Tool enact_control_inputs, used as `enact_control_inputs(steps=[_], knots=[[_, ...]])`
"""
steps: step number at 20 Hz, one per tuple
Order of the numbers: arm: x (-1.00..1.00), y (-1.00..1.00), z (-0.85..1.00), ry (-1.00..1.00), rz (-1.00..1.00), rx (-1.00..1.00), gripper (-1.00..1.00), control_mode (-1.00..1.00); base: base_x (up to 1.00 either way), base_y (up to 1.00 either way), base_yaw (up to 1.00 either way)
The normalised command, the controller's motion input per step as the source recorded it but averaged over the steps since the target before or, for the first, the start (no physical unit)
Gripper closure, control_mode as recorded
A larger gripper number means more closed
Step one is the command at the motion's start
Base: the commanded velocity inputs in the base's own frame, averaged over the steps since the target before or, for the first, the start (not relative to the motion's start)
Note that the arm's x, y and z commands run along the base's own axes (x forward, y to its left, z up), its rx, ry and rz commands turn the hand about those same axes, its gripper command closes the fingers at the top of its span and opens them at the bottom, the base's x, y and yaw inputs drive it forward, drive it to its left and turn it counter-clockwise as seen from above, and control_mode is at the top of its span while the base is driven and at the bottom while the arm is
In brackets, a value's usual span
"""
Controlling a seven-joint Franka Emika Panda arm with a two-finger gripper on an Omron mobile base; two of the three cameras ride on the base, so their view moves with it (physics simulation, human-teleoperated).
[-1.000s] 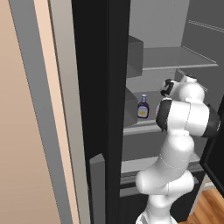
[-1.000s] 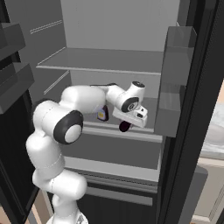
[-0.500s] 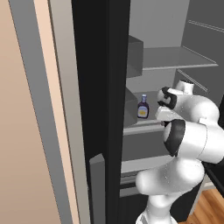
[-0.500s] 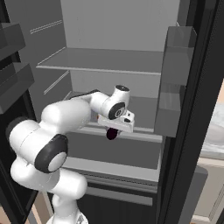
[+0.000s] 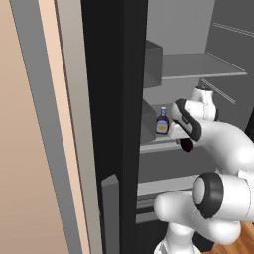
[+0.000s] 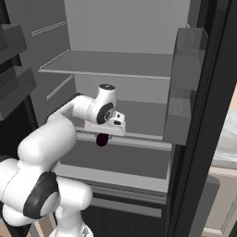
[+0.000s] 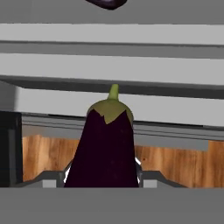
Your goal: Pick eggplant from the fridge and place it on the plate on the counter.
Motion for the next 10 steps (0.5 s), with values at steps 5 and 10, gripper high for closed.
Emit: enact_control_inputs(steps=[5,10], knots=[[-0.40,0.32,0.59,0.00,0.05,-0.04,1.00,-1.00,0.00,0.00,0.00],[-0.41,0.16,0.54,0.00,0.04,-0.04,1.00,-1.00,0.00,0.00,0.00]])
